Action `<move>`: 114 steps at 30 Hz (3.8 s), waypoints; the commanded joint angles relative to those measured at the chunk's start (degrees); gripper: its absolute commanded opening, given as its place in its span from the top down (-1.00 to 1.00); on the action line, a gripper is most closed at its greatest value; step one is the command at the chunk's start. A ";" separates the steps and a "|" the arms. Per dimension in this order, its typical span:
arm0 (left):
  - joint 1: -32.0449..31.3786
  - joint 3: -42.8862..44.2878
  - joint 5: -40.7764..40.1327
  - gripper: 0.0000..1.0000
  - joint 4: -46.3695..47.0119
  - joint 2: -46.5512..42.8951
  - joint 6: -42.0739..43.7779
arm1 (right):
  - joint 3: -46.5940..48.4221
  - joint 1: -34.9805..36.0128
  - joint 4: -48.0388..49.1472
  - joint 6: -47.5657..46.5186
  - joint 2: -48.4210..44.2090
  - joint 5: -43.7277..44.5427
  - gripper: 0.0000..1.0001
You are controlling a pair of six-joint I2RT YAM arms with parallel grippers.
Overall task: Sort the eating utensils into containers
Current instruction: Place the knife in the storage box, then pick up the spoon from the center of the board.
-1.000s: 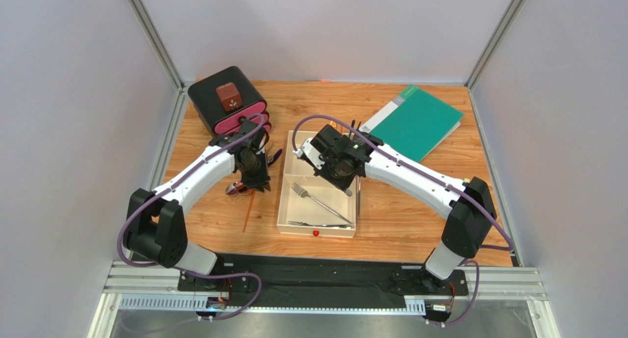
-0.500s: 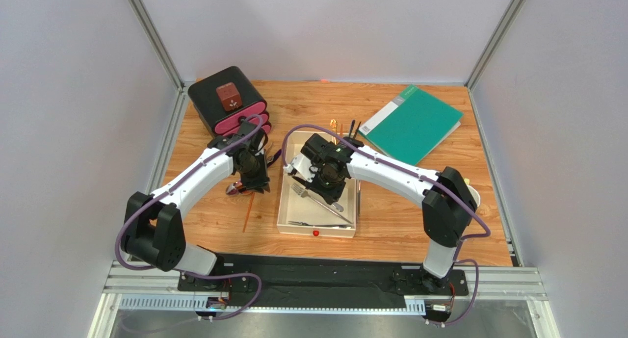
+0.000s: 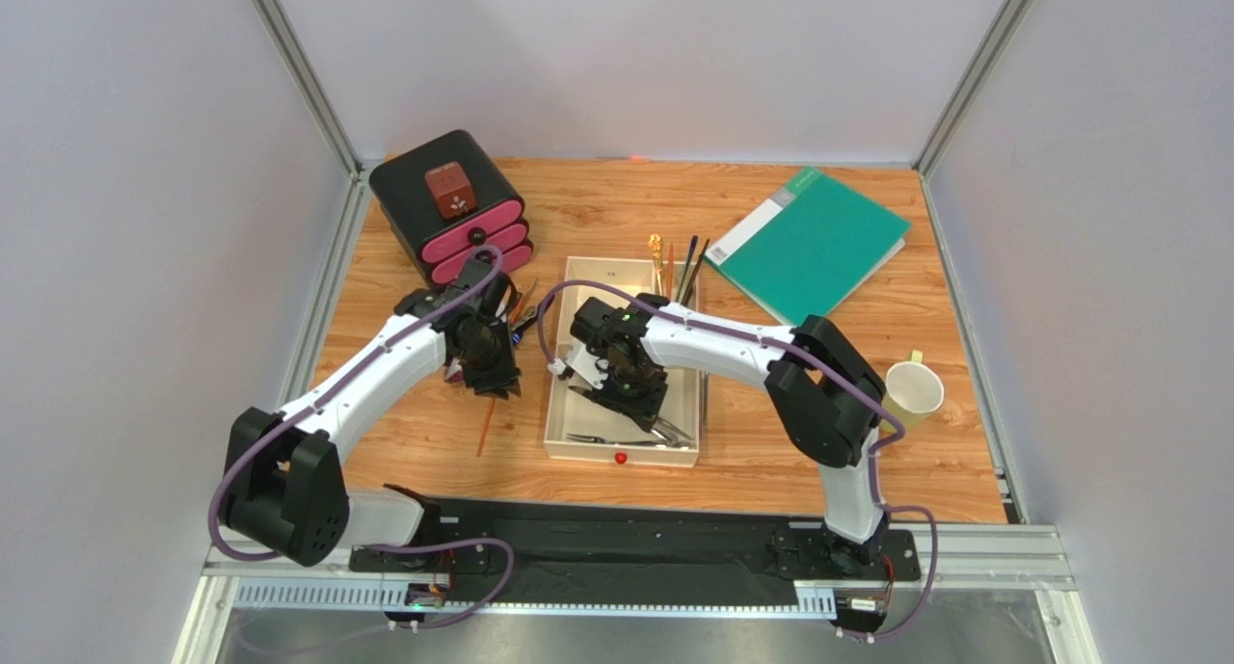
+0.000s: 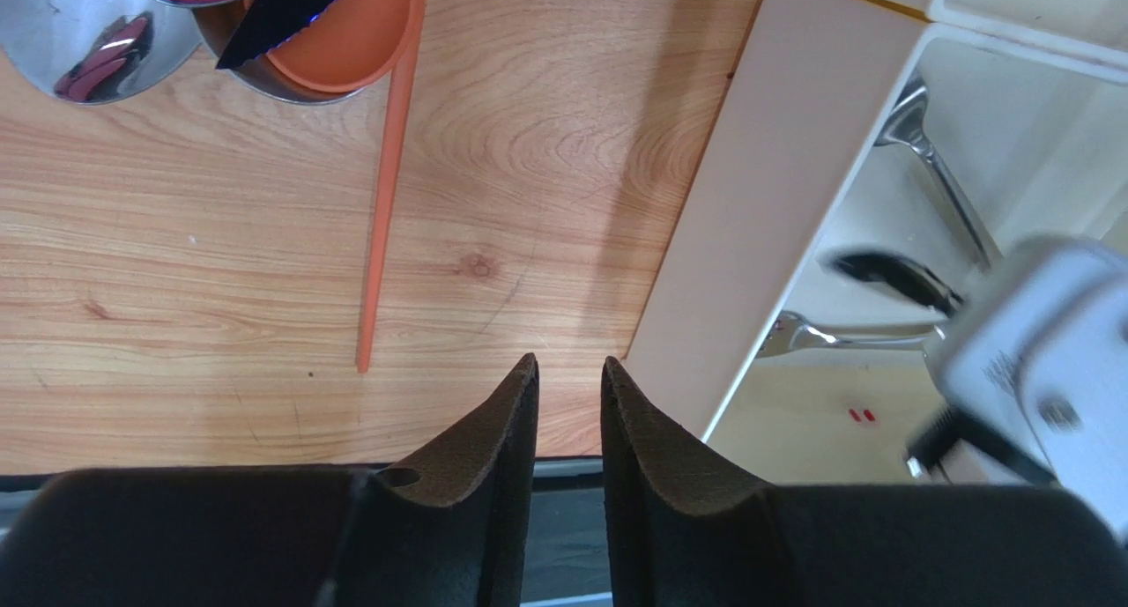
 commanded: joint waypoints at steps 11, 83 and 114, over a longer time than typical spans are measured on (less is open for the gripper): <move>0.26 3.81 -6.58 0.37 -2.54 -4.95 -2.16 | 5.82 0.03 -1.82 7.65 3.57 12.18 0.42; 13.54 12.08 -11.33 0.14 6.15 14.39 18.84 | 0.01 -26.77 4.86 35.78 -24.12 -6.71 -0.14; 10.02 16.81 -5.35 0.18 4.23 22.82 20.42 | 2.74 -26.77 5.04 35.61 -17.96 -11.63 -0.11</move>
